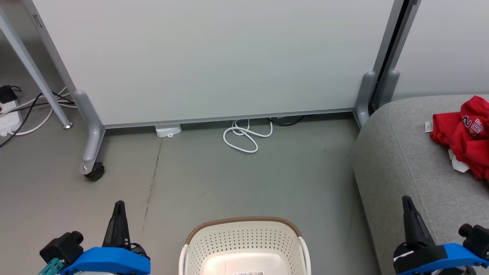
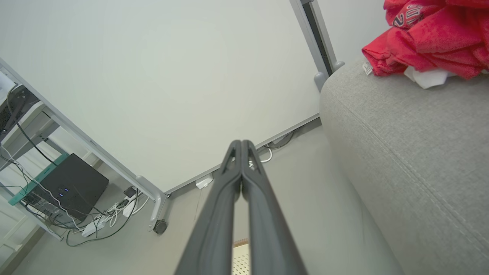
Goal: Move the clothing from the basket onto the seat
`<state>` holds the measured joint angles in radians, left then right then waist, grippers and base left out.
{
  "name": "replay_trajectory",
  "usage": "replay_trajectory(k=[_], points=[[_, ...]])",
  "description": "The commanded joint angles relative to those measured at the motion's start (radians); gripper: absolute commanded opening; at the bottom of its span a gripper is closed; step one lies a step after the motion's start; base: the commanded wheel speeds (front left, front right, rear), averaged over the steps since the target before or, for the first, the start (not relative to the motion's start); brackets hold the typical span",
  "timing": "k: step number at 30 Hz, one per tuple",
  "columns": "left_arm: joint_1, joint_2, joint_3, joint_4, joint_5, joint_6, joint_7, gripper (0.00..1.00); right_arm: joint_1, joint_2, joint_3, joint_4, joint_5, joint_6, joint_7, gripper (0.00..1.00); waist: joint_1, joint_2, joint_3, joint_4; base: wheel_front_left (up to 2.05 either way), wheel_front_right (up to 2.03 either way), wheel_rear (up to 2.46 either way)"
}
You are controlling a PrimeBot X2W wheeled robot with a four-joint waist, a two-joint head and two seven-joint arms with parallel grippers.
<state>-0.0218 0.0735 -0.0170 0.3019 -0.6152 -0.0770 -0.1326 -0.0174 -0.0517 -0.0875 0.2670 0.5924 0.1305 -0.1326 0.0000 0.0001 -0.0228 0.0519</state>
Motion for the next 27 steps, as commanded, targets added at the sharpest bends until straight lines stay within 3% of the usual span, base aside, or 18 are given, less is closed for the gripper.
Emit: replay_trajectory(k=[1,27], points=[[-0.032,0.002,0.008,-0.019,-0.034,-0.004,0.007,0.00,-0.030,-0.002,-0.003,-0.017,0.035,0.000,0.008,0.00,0.0000,-0.0001,0.000,-0.001,0.00,0.00,0.00],[-0.056,-0.007,0.054,-0.034,-0.383,-0.023,0.094,0.00,-0.056,-0.001,-0.012,-0.021,0.392,0.000,0.095,0.00,0.0000,-0.0001,0.007,-0.014,0.00,0.00,0.00]])
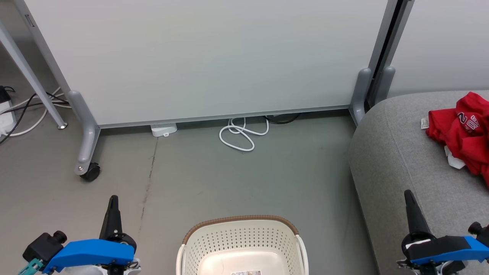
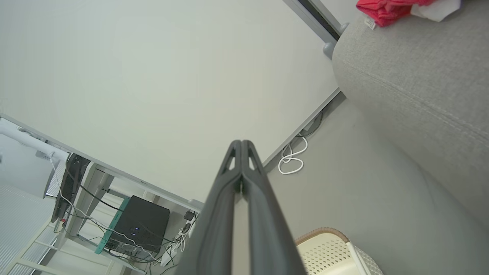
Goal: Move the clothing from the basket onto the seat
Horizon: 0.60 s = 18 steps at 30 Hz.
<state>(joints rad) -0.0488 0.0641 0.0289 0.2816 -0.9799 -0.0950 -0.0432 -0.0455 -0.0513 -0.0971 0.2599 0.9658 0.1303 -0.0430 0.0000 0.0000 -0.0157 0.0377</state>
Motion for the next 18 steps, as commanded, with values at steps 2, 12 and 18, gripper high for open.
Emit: replay_trajectory(k=[2,12,18], points=[[-0.030,0.002,0.010,-0.015,-0.030,-0.005,0.007,0.00,-0.029,-0.001,-0.003,-0.014,0.030,0.000,0.008,0.00,0.0000,0.0000,0.000,-0.001,0.00,0.00,0.00],[-0.037,-0.001,0.024,-0.019,-0.141,-0.012,0.035,0.00,-0.037,-0.001,-0.006,-0.015,0.144,0.000,0.036,0.00,0.0000,0.0000,0.003,-0.006,0.00,0.00,0.00],[-0.041,-0.002,0.032,-0.022,-0.203,-0.015,0.051,0.00,-0.041,0.000,-0.007,-0.015,0.207,0.001,0.052,0.00,0.0000,0.0000,0.005,-0.009,0.00,0.00,0.00]])
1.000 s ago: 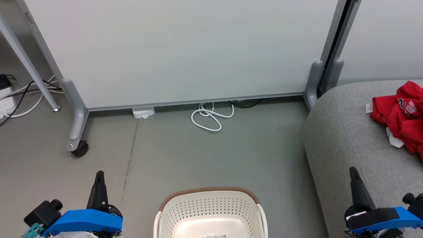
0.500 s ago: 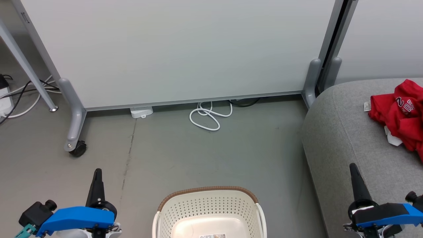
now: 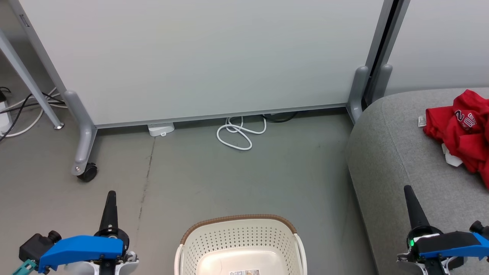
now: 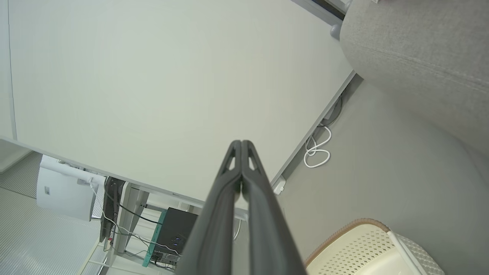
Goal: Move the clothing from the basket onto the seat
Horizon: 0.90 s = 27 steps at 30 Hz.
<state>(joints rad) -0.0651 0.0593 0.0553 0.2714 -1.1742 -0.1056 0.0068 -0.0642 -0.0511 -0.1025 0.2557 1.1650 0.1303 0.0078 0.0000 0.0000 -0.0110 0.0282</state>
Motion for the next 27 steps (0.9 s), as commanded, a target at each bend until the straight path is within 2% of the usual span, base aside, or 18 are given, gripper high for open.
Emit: replay_trajectory(k=[1,27], points=[[-0.025,0.002,0.007,-0.012,-0.018,-0.005,0.004,0.00,-0.023,-0.001,-0.002,-0.011,0.018,0.001,0.003,0.00,0.0000,0.0000,0.000,0.000,0.00,0.00,0.00],[-0.039,-0.004,0.038,-0.021,-0.251,-0.019,0.063,0.00,-0.038,0.000,-0.008,-0.012,0.255,0.001,0.062,0.00,0.0000,0.0000,0.007,-0.014,0.00,0.00,0.00]])
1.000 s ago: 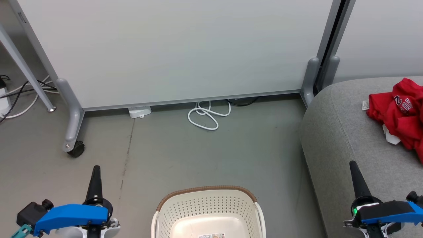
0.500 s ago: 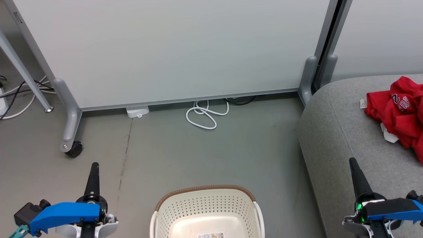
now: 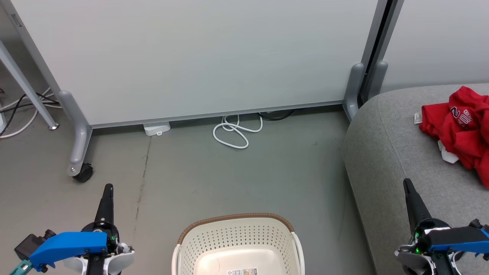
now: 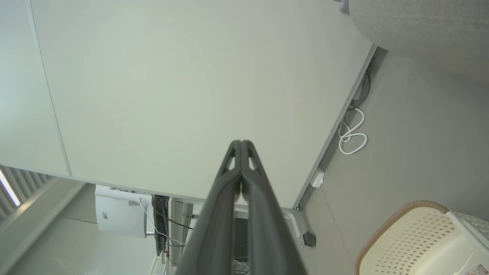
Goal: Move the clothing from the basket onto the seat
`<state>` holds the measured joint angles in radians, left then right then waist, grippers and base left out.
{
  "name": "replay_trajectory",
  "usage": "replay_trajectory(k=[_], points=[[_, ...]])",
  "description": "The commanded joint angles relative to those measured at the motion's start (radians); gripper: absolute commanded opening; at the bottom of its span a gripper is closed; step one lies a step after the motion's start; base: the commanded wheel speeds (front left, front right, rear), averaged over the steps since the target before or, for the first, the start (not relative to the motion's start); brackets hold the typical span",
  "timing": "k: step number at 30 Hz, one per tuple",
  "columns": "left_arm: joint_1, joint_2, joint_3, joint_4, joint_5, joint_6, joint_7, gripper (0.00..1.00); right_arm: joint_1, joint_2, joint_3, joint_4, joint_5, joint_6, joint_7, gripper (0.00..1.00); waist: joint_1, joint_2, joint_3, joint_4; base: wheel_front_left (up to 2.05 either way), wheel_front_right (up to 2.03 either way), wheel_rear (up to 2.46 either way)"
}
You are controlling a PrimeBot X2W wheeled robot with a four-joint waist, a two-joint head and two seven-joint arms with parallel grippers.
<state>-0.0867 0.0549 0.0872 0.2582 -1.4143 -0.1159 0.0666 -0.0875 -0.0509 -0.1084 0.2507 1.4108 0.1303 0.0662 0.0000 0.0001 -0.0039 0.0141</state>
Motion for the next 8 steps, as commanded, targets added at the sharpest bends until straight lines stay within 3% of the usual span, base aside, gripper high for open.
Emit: replay_trajectory(k=[1,8], points=[[-0.018,0.000,0.007,-0.008,-0.019,-0.009,0.004,0.00,-0.014,0.000,-0.003,-0.007,0.018,0.001,0.006,0.00,0.0000,-0.0001,0.000,0.000,0.00,0.00,0.00],[-0.022,-0.001,0.014,-0.011,-0.073,-0.011,0.019,0.00,-0.020,0.000,-0.004,-0.008,0.074,0.001,0.020,0.00,0.0000,-0.0001,0.002,-0.004,0.00,0.00,0.00]])
